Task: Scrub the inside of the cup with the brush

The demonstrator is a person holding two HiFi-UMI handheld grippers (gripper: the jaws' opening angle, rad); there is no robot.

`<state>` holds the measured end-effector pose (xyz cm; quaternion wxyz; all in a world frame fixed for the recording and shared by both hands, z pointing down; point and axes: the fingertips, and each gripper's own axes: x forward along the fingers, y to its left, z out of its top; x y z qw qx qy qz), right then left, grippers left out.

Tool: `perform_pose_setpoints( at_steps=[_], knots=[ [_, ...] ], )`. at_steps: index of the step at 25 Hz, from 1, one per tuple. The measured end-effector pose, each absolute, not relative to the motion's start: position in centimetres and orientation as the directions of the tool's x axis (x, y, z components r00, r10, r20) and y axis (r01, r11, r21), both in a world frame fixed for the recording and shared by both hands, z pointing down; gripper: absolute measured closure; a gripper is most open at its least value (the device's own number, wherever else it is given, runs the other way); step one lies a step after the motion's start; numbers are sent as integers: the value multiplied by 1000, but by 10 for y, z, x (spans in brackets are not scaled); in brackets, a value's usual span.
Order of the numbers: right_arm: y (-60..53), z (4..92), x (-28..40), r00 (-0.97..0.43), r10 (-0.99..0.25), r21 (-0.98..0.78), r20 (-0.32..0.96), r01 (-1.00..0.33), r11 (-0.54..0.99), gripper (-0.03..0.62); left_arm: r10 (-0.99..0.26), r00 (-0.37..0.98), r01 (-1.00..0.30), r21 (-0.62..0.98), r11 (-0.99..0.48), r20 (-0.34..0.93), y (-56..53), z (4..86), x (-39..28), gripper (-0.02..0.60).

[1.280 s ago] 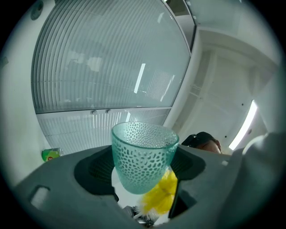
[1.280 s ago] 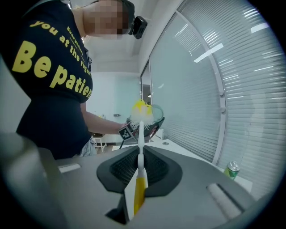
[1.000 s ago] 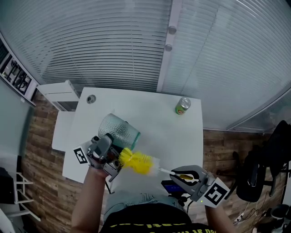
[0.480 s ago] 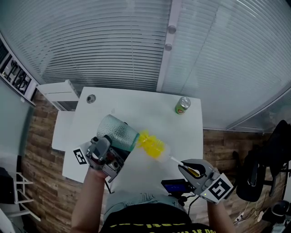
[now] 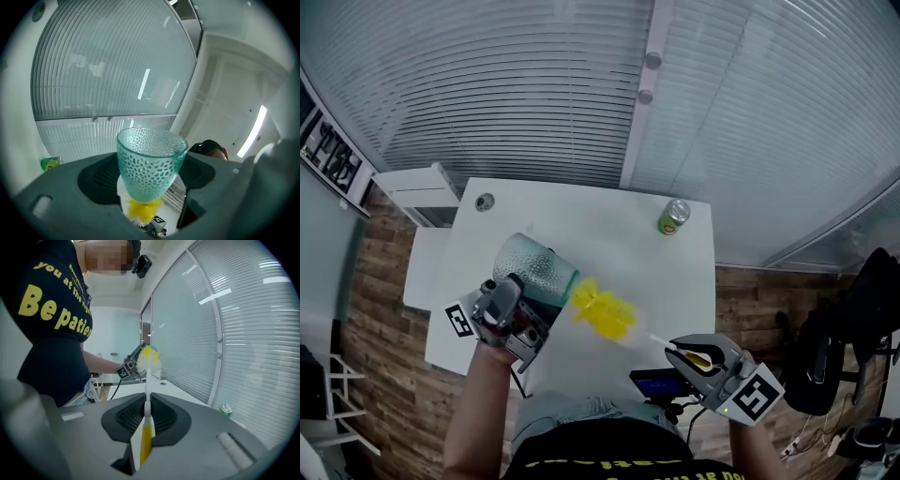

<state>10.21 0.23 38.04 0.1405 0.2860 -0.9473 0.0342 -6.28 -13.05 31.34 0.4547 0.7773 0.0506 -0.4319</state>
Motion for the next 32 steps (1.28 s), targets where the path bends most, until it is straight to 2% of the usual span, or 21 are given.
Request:
perform_pose_setpoints(
  at_steps=[5, 12, 17, 24, 32],
  knots=[
    [0, 376, 100, -792, -541, 12, 283, -561, 828, 560, -305, 620, 484, 658, -577, -723, -129, 312, -64, 196],
    [2, 396, 101, -794, -504, 4, 340, -535, 845, 559, -300, 621, 482, 655, -581, -724, -126, 311, -64, 196],
    [11, 394, 87, -819, -478, -20, 318, -510, 860, 559, -321, 628, 462, 672, -578, -708, -131, 314, -66, 196],
    [5, 387, 98, -807, -507, -44, 303, -543, 838, 559, -305, 663, 448, 688, -571, -684, -128, 320, -61, 196],
    [-1, 412, 110, -779, -501, -116, 377, -576, 809, 560, -282, 680, 448, 688, -571, -677, -124, 320, -57, 196]
  ],
)
